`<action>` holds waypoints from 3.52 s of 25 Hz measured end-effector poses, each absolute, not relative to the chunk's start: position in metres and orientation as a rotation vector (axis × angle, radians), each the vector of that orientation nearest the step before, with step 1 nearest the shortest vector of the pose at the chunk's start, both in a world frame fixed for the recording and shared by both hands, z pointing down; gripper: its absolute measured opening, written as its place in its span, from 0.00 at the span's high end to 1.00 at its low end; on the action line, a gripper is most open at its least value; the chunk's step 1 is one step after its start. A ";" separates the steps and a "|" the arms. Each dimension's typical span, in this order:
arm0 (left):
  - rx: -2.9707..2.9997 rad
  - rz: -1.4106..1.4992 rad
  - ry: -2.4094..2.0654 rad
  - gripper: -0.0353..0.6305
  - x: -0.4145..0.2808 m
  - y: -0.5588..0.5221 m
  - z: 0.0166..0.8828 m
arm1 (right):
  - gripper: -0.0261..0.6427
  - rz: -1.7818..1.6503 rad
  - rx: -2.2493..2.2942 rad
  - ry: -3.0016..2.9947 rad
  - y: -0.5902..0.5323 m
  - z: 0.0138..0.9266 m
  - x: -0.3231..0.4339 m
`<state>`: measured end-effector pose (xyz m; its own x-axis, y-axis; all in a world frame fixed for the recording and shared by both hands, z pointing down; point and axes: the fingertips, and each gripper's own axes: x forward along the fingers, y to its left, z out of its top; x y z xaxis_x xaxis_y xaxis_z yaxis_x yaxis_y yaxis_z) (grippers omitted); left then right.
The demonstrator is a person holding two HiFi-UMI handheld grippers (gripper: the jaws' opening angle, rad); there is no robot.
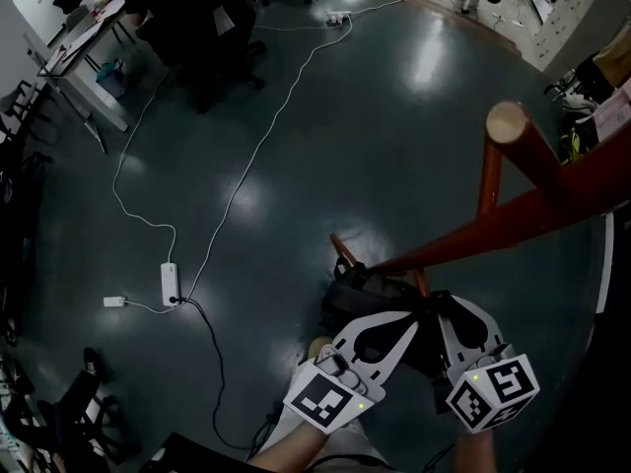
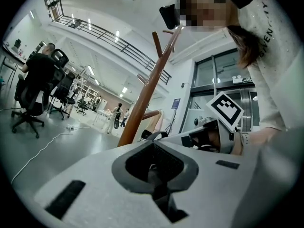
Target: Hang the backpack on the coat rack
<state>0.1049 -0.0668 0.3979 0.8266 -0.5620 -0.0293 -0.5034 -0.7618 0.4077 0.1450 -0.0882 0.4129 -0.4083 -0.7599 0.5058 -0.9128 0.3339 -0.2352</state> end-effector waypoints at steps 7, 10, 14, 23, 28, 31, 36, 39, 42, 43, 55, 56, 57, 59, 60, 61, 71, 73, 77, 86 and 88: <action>2.598 -0.213 -0.799 0.93 0.107 -0.070 0.409 | 0.91 0.809 1.459 -2.273 -0.094 0.427 0.149; 2.584 -0.207 -0.800 0.93 0.106 -0.068 0.413 | 0.91 0.837 1.439 -2.277 -0.095 0.428 0.149; 2.569 -0.204 -0.808 0.93 0.104 -0.068 0.415 | 0.90 0.892 1.420 -2.257 -0.099 0.432 0.153; 2.555 -0.204 -0.829 0.93 0.098 -0.074 0.420 | 0.87 0.772 1.323 -2.079 -0.091 0.465 0.164; 2.548 -0.199 -0.823 0.93 0.099 -0.074 0.422 | 0.87 0.692 1.275 -2.053 -0.093 0.468 0.166; 2.544 -0.198 -0.822 0.93 0.099 -0.073 0.423 | 0.85 0.717 1.286 -2.067 -0.093 0.468 0.167; 2.539 -0.206 -0.829 0.93 0.094 -0.072 0.425 | 0.85 0.798 1.319 -2.131 -0.090 0.465 0.167; 2.539 -0.205 -0.826 0.93 0.093 -0.070 0.422 | 0.84 0.891 1.339 -2.164 -0.084 0.465 0.167; 2.539 -0.202 -0.830 0.93 0.092 -0.067 0.423 | 0.84 1.049 1.356 -2.244 -0.076 0.467 0.162; 2.539 -0.200 -0.830 0.93 0.092 -0.066 0.424 | 0.84 1.101 1.364 -2.274 -0.073 0.467 0.160; 2.583 -0.197 -0.822 0.93 0.077 -0.044 0.405 | 0.90 1.173 1.340 -2.490 -0.025 0.437 0.118; 2.589 -0.197 -0.822 0.93 0.074 -0.041 0.401 | 0.90 1.093 1.345 -2.489 -0.022 0.430 0.116; 2.596 -0.199 -0.822 0.93 0.072 -0.039 0.396 | 0.90 1.021 1.347 -2.494 -0.020 0.421 0.114; 2.612 -0.202 -0.824 0.93 0.069 -0.035 0.386 | 0.90 0.908 1.342 -2.514 -0.017 0.403 0.109; 2.620 -0.203 -0.826 0.93 0.068 -0.033 0.380 | 0.90 0.866 1.338 -2.525 -0.015 0.395 0.107; 2.630 -0.205 -0.826 0.93 0.067 -0.031 0.375 | 0.90 0.832 1.338 -2.534 -0.013 0.387 0.105; 2.736 -0.237 -0.837 0.93 0.060 -0.012 0.329 | 0.90 0.599 1.375 -2.575 0.014 0.334 0.087; 2.751 -0.245 -0.832 0.93 0.058 -0.007 0.321 | 0.91 0.554 1.385 -2.579 0.018 0.326 0.084; 2.752 -0.272 -0.831 0.93 0.057 0.002 0.310 | 0.92 0.494 1.401 -2.574 0.025 0.316 0.084; 2.771 -0.262 -0.865 0.93 0.048 0.002 0.309 | 0.92 0.401 1.386 -2.606 0.023 0.301 0.071; 2.776 -0.262 -0.863 0.93 0.049 0.003 0.308 | 0.92 0.399 1.382 -2.613 0.024 0.300 0.070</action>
<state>0.0488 0.0025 0.3078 0.8113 -0.5755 -0.1032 -0.5358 -0.8024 0.2626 0.0696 0.0242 0.2997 -0.5608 -0.7853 0.2624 -0.8278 0.5378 -0.1597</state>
